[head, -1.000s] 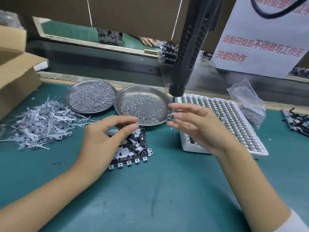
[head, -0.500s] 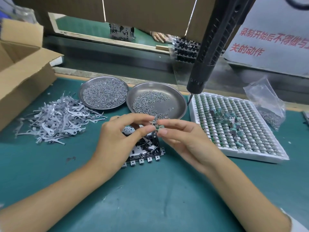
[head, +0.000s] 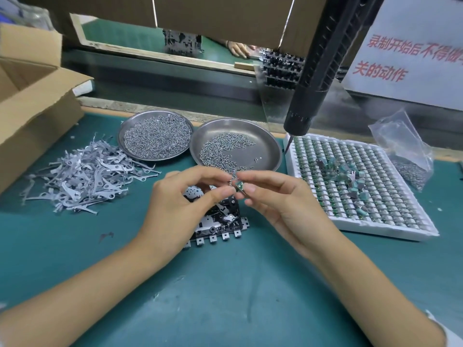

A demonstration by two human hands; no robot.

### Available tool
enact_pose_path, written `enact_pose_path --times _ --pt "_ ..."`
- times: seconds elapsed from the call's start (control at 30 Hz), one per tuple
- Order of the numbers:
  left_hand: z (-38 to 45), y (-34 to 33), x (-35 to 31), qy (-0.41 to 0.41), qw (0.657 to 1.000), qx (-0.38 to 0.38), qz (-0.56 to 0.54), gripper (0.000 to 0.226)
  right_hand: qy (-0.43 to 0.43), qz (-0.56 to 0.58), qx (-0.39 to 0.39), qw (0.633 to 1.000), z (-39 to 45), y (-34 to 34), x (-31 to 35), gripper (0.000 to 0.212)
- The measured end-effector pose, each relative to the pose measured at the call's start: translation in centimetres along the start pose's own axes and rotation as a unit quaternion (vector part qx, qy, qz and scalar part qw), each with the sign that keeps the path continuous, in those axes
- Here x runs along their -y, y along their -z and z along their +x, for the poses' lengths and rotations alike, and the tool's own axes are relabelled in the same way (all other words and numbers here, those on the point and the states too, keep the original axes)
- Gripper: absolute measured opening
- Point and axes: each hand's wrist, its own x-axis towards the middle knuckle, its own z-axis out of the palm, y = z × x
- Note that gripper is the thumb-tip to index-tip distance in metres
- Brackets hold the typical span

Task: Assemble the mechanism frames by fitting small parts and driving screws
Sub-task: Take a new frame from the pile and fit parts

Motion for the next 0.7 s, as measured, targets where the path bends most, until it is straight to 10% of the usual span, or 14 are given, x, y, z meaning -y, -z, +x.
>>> enact_pose_path --times 0.7 --pt "0.17 0.08 0.05 0.008 1.0 0.028 0.003 0.014 0.038 -0.049 -0.02 0.998 0.11 -0.01 -0.65 0.03"
